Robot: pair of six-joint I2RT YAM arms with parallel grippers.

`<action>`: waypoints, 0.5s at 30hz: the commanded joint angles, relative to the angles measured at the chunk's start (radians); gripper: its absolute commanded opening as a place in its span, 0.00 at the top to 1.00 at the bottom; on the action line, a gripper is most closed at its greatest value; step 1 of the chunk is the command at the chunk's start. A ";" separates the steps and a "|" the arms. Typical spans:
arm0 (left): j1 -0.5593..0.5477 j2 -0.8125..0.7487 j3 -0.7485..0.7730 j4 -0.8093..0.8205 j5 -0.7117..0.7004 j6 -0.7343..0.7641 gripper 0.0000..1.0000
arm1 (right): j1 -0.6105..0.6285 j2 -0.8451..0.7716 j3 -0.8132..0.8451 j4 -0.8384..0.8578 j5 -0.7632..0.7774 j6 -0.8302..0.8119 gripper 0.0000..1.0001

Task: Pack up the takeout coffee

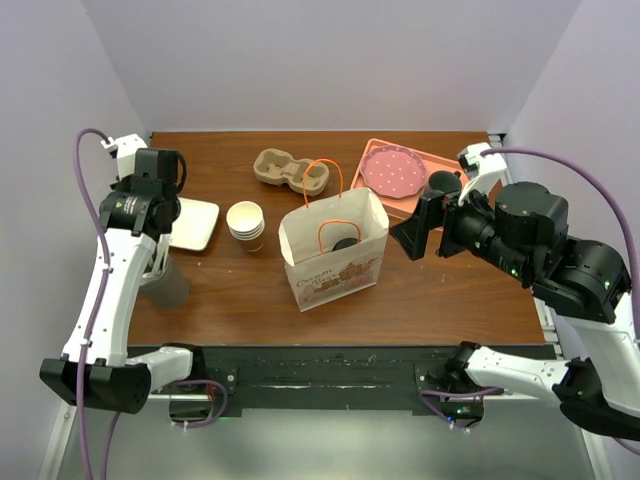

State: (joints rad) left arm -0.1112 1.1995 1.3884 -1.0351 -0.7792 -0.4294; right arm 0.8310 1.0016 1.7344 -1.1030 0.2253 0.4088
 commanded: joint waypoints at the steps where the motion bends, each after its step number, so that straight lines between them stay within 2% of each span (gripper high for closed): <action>1: 0.010 -0.035 0.084 -0.029 -0.023 0.011 1.00 | 0.000 0.025 0.045 0.020 -0.021 -0.044 0.02; 7: 0.010 -0.055 0.087 -0.068 -0.002 0.012 1.00 | 0.000 0.058 0.068 0.045 -0.044 -0.056 0.02; 10: 0.010 -0.032 0.194 -0.115 0.032 0.027 1.00 | 0.000 0.066 0.076 0.051 -0.044 -0.064 0.02; 15: 0.010 0.015 0.519 -0.192 0.150 0.047 1.00 | 0.000 0.068 0.080 0.066 -0.026 -0.079 0.02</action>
State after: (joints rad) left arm -0.1108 1.2030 1.6653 -1.1793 -0.7227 -0.4126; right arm 0.8310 1.0756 1.7733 -1.0821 0.1909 0.3607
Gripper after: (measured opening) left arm 0.012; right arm 0.982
